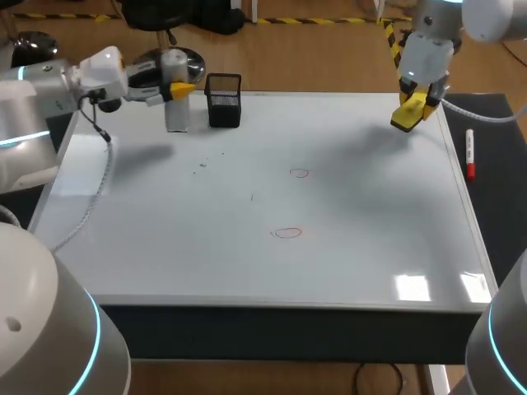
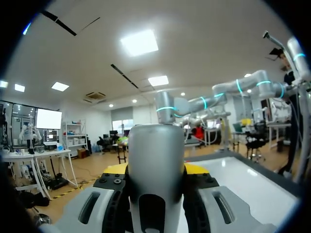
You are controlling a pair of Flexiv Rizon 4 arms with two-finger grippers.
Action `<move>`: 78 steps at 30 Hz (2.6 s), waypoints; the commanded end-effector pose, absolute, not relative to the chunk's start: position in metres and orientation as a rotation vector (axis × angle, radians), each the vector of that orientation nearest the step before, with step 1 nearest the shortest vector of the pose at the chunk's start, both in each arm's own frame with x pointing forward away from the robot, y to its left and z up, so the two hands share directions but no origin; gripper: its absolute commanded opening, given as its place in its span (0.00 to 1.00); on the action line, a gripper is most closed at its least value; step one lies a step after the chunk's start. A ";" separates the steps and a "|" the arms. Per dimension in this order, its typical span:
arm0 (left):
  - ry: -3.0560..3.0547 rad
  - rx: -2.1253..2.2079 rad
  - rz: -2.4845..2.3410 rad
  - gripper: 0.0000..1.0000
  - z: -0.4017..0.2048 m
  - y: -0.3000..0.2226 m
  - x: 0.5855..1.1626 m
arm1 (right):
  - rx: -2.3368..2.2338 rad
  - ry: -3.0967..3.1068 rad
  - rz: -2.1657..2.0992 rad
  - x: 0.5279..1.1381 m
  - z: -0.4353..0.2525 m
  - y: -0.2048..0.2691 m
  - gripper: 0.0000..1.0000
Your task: Pick up the inspection probe, press it on each red-marked spot on the whiteboard one by one, put down the probe, pick up the eraser, and wipe off all the red marks.
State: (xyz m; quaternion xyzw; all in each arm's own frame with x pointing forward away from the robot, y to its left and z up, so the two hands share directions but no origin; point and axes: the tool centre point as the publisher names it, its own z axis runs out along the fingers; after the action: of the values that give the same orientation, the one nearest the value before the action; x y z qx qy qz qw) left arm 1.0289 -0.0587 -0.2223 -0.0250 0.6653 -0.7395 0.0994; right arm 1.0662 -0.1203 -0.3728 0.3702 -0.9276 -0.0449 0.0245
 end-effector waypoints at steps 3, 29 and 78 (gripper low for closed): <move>1.990 0.033 -2.232 0.00 -0.218 -0.110 1.015 | 1.147 -2.866 -0.136 1.067 -0.372 -0.121 0.00; 2.058 0.238 -2.515 0.00 -0.230 -0.271 0.951 | 1.147 -2.866 -0.136 1.067 -0.372 -0.121 0.00; 2.046 -0.037 -2.395 0.00 -0.288 -0.302 0.956 | 1.147 -2.866 -0.136 1.067 -0.372 -0.121 0.00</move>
State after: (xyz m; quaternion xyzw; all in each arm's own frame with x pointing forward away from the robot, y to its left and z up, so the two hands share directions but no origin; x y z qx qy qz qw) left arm 0.9548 -0.3016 -0.2834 -0.0123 0.6511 -0.7589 -0.0055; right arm 1.0661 -0.1204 -0.3728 0.3702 -0.9275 -0.0453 0.0241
